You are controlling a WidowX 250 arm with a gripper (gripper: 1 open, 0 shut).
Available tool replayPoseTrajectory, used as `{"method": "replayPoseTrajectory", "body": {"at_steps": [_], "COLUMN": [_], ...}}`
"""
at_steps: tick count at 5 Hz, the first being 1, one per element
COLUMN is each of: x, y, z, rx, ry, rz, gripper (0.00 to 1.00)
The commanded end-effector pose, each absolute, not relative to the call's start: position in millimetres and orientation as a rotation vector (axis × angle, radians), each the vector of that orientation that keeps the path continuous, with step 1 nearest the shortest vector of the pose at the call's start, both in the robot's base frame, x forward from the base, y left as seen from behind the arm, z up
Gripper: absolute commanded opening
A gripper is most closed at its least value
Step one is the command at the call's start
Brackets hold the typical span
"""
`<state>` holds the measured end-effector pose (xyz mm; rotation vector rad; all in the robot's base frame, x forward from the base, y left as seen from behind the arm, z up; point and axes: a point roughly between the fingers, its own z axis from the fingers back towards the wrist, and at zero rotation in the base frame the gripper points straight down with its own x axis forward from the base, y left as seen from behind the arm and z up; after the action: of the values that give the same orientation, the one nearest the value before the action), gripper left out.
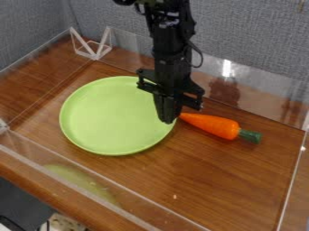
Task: Put the carrot on the left side
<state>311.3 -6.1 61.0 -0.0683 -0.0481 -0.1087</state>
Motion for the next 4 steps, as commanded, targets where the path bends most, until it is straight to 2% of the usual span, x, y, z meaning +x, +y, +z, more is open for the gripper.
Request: {"method": "replayPoseTrajectory", "body": {"at_steps": [1,2,3,4], "x": [322.6,323.2,323.0,321.0], "y": [-2.7,-2.7,-3.6,-6.7], "z": [90.1,90.5,92.5,98.6], "rx": [-0.068,-0.072,-0.074,-0.076], "ry": [-0.144,-0.143,-0.142,-0.148], "rz": [-0.108,-0.117,-0.129,-0.143], "gripper": [0.00,1.00,0.00,0.00]}}
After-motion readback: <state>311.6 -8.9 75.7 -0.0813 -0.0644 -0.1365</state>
